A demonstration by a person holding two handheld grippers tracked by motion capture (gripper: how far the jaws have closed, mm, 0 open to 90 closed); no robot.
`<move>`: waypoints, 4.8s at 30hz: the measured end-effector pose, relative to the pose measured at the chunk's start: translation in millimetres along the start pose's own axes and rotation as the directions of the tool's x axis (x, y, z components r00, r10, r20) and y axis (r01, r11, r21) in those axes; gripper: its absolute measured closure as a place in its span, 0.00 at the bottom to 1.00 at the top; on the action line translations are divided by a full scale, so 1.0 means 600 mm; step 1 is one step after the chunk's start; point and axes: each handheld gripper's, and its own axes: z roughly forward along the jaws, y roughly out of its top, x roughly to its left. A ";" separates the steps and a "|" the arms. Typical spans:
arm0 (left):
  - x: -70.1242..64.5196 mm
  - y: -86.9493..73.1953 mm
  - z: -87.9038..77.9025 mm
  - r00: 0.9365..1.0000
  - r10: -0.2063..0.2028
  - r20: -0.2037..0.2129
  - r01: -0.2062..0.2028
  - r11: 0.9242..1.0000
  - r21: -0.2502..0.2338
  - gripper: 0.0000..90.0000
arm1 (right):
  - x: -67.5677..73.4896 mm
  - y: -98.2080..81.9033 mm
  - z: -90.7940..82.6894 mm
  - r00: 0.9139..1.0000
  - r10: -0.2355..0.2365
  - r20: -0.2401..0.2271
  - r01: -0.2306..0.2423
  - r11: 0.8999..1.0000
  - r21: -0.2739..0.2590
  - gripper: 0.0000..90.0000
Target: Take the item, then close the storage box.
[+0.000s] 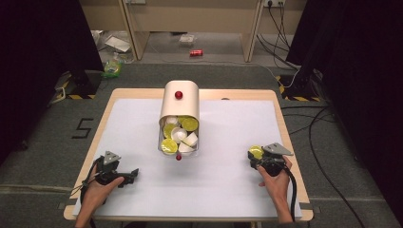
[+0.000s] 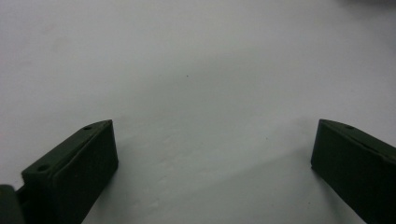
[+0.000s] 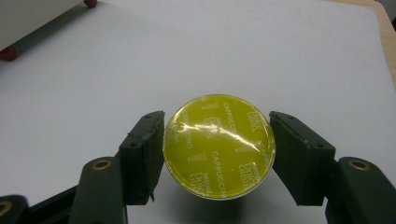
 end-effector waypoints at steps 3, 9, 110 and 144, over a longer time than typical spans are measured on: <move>0.000 0.000 0.000 1.000 0.000 0.000 0.000 1.000 0.000 0.00 | 0.000 -0.001 0.002 1.000 -0.009 -0.002 0.009 1.000 0.002 0.43; 0.000 0.000 0.000 1.000 0.000 0.000 0.000 1.000 -0.001 0.00 | 0.003 -0.001 0.003 1.000 -0.021 0.002 0.021 1.000 0.011 0.39; 0.000 0.000 0.000 1.000 -0.001 0.001 0.001 1.000 0.000 0.00 | 0.261 0.087 -0.065 0.935 -0.227 -0.273 0.153 0.951 -0.268 0.26; 0.000 0.000 0.000 1.000 0.000 0.001 0.000 1.000 0.000 0.00 | 0.284 0.102 -0.035 0.933 -0.270 -0.238 0.200 0.939 -0.281 0.28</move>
